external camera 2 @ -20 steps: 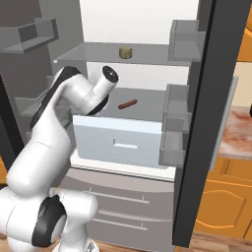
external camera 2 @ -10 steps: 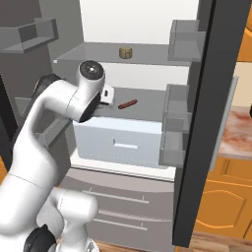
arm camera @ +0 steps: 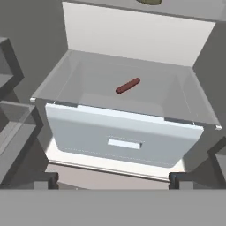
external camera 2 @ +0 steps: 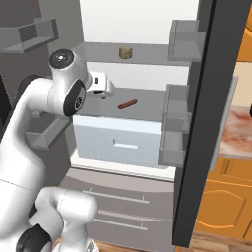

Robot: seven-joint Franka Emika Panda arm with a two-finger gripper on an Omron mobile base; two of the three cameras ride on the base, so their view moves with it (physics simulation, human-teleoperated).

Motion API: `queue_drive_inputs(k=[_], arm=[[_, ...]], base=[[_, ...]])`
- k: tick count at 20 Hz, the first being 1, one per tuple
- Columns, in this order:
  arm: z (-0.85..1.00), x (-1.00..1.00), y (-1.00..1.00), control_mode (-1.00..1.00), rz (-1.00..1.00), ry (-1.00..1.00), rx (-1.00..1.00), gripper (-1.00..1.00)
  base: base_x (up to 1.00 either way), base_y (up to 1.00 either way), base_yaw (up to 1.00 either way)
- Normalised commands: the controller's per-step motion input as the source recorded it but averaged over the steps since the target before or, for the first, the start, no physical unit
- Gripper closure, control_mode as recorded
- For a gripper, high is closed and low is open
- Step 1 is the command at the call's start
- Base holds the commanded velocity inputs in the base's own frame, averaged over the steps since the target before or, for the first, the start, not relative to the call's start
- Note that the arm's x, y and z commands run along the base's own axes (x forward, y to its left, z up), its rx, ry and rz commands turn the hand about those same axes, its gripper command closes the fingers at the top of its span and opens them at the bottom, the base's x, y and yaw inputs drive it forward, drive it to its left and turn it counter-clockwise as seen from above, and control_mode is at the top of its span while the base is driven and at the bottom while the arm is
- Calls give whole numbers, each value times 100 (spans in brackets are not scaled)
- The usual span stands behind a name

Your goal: Retrieve the sausage and cheese from the fridge and place them on the cutting board on the counter.

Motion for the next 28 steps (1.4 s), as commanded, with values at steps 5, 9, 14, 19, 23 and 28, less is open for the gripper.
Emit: queue_drive_inputs(k=[5,9,14,19,23,28], arm=[[30,-28,-25,-100,0,-2,-10,-100],[16,-60,-16,-100,-4,-17,-2,-100],[36,-21,-5,-100,-8,-19,0,-100],[4,6,0,100,-3,-5,0,-100],[0,0,0,100,0,0,0,-100],[0,0,0,100,0,0,0,-100]], base=[[0,0,0],[0,0,0],[0,0,0],[6,0,0],[55,-1,0],[62,-2,0]])
